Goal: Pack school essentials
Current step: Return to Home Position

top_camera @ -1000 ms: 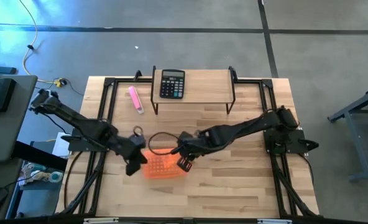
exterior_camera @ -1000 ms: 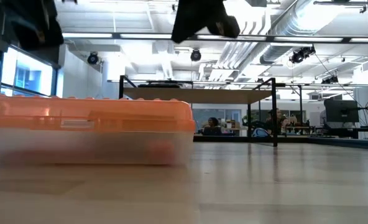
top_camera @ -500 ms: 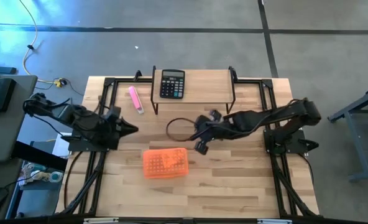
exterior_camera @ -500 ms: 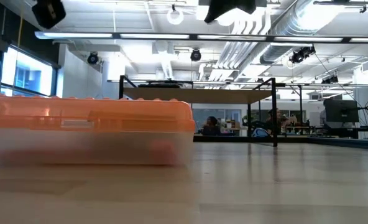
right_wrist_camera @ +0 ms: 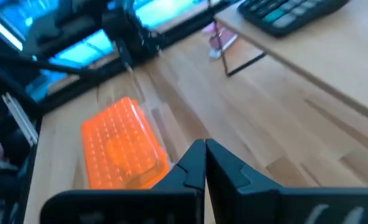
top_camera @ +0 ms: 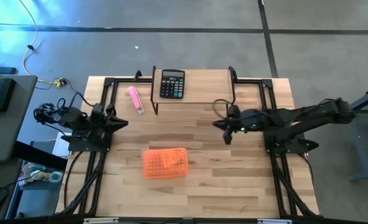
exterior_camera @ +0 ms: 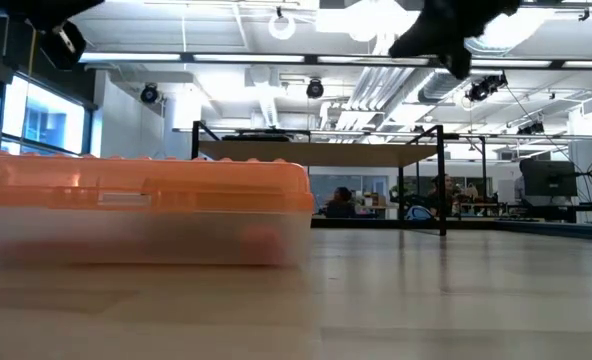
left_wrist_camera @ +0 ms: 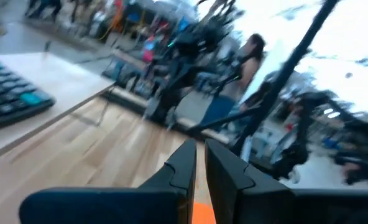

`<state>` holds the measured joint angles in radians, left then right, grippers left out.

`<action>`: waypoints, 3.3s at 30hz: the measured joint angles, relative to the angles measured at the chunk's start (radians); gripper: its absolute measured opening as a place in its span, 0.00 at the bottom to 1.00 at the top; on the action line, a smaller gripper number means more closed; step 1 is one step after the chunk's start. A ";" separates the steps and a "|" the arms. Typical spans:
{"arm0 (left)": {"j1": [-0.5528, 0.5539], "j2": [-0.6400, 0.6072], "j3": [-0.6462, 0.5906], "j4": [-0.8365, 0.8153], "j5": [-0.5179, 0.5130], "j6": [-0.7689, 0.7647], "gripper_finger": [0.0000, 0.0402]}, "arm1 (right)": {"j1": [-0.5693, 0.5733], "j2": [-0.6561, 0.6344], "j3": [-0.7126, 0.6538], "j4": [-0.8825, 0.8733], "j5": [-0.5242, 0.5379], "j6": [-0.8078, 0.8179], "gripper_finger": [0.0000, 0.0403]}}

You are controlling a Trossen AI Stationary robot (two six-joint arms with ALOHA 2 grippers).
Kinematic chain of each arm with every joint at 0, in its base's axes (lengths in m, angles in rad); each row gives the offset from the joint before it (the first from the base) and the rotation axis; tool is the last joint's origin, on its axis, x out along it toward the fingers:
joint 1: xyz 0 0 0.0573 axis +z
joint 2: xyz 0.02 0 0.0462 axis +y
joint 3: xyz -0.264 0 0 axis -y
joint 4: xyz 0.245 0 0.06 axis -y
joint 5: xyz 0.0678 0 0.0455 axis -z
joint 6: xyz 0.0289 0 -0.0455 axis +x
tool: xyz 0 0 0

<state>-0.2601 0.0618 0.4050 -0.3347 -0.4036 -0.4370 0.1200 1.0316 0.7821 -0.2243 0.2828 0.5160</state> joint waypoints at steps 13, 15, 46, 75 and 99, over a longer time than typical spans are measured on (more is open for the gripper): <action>0.000 -0.059 -0.101 0.062 0.045 0.040 0.06 | -0.061 -0.502 -0.380 0.143 0.040 -0.001 0.00; -0.001 -0.057 -0.120 0.047 0.037 0.047 0.06 | -0.069 -0.562 -0.424 0.145 0.040 -0.001 0.00; 0.001 -0.007 -0.363 0.312 -0.051 0.206 0.00 | -0.121 -0.986 -0.728 0.143 0.001 -0.182 0.00; 0.001 0.007 -0.363 0.316 -0.102 0.336 0.00 | -0.120 -0.953 -0.727 0.142 0.036 -0.178 0.00; 0.001 0.007 -0.363 0.316 -0.101 0.336 0.00 | -0.120 -0.953 -0.727 0.141 0.036 -0.176 0.00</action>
<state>-0.2592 0.0685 0.0422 -0.0189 -0.5049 -0.1009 -0.0002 0.0788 0.0551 -0.0834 0.3183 0.3397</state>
